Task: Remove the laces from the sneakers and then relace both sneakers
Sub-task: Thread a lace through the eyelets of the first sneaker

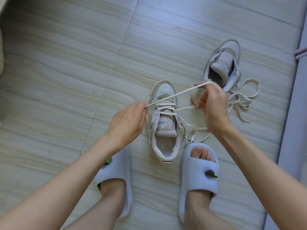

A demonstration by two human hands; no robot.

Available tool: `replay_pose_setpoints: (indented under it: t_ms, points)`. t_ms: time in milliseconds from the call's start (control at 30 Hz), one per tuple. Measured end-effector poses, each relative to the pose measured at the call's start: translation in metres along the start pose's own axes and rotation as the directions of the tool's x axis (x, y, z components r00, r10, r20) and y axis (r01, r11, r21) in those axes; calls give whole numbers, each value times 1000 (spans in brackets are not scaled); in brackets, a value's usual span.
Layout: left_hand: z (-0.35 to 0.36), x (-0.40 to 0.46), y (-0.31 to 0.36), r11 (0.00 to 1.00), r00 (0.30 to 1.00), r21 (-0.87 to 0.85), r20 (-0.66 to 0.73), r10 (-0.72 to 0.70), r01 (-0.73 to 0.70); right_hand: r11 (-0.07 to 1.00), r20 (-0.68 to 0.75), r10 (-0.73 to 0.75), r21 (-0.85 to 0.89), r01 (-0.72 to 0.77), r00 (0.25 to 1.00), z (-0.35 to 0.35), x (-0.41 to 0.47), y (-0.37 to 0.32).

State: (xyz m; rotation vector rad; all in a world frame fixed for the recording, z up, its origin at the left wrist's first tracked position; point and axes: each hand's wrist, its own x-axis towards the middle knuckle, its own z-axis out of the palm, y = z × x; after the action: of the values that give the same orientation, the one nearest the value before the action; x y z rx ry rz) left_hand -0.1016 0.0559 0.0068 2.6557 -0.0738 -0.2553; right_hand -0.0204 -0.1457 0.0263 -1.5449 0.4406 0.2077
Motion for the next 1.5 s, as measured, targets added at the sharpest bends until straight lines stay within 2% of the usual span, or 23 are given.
replay_pose_setpoints:
  t_ms: [100,200,333,500,767,933,1000,1033,1067,1100,1133,1167,1200,1233,1267,1333,1433,1500]
  points:
    - [4,-1,-10,995,996,-37,14,-89,89,930,-68,223,313,-191,972,-12,12,2]
    - [8,-1,-21,983,981,2,59,-183,183,869,-72,301,432,-242,951,-22,17,4]
    - [14,-5,-38,948,938,4,145,-314,317,846,-69,313,473,-245,947,-26,15,3]
    - [18,-6,-59,912,903,-7,147,-404,409,830,-50,284,513,-219,958,-25,12,-2]
    - [22,-4,-72,910,874,110,253,-415,401,817,-14,268,533,-220,963,-26,15,-9]
    - [20,-9,-68,919,894,157,219,-391,363,804,-57,273,561,-195,960,-29,19,-11]
    - [20,-9,-63,919,901,40,184,-393,392,850,-71,248,495,-182,966,-30,19,-11]
    - [19,-7,-59,900,894,-75,173,-413,430,910,-94,203,387,-152,975,-30,19,-11]
    - [18,-5,-53,855,881,-219,175,-440,470,979,-118,120,180,-97,986,-30,18,-11]
    - [16,-1,-47,782,863,-366,192,-466,504,994,-120,9,-104,-22,993,-33,18,-10]
    - [15,3,-40,697,849,-491,221,-480,522,921,-85,-93,-386,53,992,-35,18,-8]
    - [13,8,-35,624,841,-577,248,-480,527,793,-30,-171,-597,119,985,-37,18,-6]
    - [12,13,-30,569,835,-627,277,-476,532,671,14,-231,-721,170,973,-38,16,-4]
    - [11,18,-26,518,828,-664,304,-472,539,599,33,-277,-776,199,960,-39,14,-3]
    - [10,23,-22,464,821,-700,327,-468,543,575,33,-315,-788,218,949,-37,12,-1]
    - [9,31,-15,343,807,-767,362,-467,543,606,66,-329,-750,264,942,-30,5,1]
    - [8,39,-3,174,772,-820,412,-483,546,649,263,-164,-697,305,951,-11,-9,10]
    - [11,42,7,101,756,-833,436,-488,545,607,374,-44,-726,322,926,2,-15,23]
